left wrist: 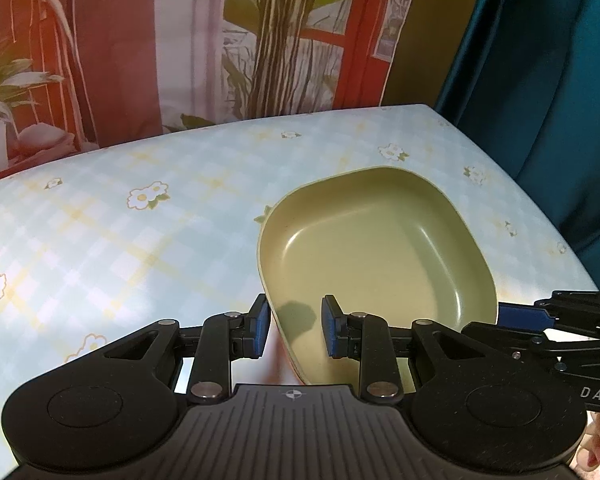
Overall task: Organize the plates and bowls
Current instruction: 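Lift the second olive-green plate with the left tool and lower it onto the plate stack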
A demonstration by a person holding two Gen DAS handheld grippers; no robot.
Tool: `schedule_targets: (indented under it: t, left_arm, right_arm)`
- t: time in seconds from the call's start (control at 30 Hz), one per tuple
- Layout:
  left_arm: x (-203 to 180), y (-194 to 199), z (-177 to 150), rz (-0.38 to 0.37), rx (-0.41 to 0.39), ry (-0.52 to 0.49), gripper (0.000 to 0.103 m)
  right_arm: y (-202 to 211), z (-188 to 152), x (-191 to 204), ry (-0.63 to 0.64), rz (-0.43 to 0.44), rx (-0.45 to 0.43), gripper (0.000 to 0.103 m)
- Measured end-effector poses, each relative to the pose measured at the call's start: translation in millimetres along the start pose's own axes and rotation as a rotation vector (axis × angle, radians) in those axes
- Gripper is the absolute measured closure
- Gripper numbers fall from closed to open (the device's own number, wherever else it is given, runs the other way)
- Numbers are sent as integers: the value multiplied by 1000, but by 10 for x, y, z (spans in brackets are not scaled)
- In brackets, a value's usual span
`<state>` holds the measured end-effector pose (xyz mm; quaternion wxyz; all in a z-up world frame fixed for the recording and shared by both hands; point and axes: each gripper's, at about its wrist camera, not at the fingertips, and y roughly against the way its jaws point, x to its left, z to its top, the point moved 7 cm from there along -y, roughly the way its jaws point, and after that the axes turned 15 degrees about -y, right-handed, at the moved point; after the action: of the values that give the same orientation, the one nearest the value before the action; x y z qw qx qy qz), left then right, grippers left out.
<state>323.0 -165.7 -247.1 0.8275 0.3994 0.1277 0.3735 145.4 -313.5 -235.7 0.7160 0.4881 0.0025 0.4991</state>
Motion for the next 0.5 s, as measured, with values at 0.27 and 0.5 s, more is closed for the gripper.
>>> schedule_targets:
  t: [0.27, 0.5]
  left_arm:
    - [-19, -23, -18, -1, 5, -8, 74]
    - [-10, -5, -17, 1, 0, -7, 74]
  right_arm:
    - [-18, -4, -27, -7, -10, 8, 75]
    - [-31, -5, -37, -4, -28, 10, 74]
